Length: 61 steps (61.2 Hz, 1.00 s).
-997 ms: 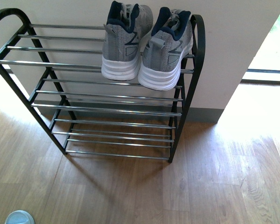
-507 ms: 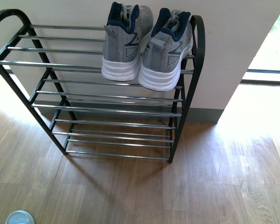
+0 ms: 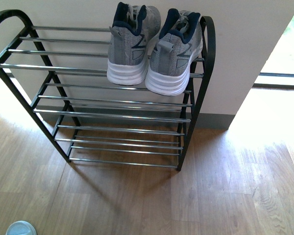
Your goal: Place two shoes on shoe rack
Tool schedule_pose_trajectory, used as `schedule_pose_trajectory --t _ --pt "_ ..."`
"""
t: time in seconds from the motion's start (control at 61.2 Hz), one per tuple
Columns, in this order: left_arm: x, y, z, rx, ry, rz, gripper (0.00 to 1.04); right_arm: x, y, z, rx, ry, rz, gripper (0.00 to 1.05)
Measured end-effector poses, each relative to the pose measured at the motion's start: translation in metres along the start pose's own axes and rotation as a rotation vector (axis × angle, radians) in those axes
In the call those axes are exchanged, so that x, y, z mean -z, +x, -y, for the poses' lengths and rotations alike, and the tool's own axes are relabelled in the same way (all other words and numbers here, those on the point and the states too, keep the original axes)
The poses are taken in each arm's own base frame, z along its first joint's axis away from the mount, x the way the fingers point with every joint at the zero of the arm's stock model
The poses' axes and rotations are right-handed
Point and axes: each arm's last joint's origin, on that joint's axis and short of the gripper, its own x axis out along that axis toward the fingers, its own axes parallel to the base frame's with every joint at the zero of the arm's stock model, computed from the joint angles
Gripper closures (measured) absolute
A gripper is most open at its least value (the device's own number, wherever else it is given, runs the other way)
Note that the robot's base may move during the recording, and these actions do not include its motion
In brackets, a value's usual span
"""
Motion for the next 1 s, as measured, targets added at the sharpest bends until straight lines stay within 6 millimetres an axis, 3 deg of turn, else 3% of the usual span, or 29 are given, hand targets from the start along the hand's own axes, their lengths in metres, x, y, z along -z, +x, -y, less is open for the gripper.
schedule_pose_trajectory --t 0.719,0.997 --pt "0.003 -0.023 0.0 0.0 0.0 -0.013 1.03 0.0 0.0 0.0 0.001 0.0 0.0 0.09" --pt "0.004 -0.023 0.0 -0.001 0.0 -0.015 1.03 0.0 0.0 0.0 0.0 0.0 0.0 0.09"
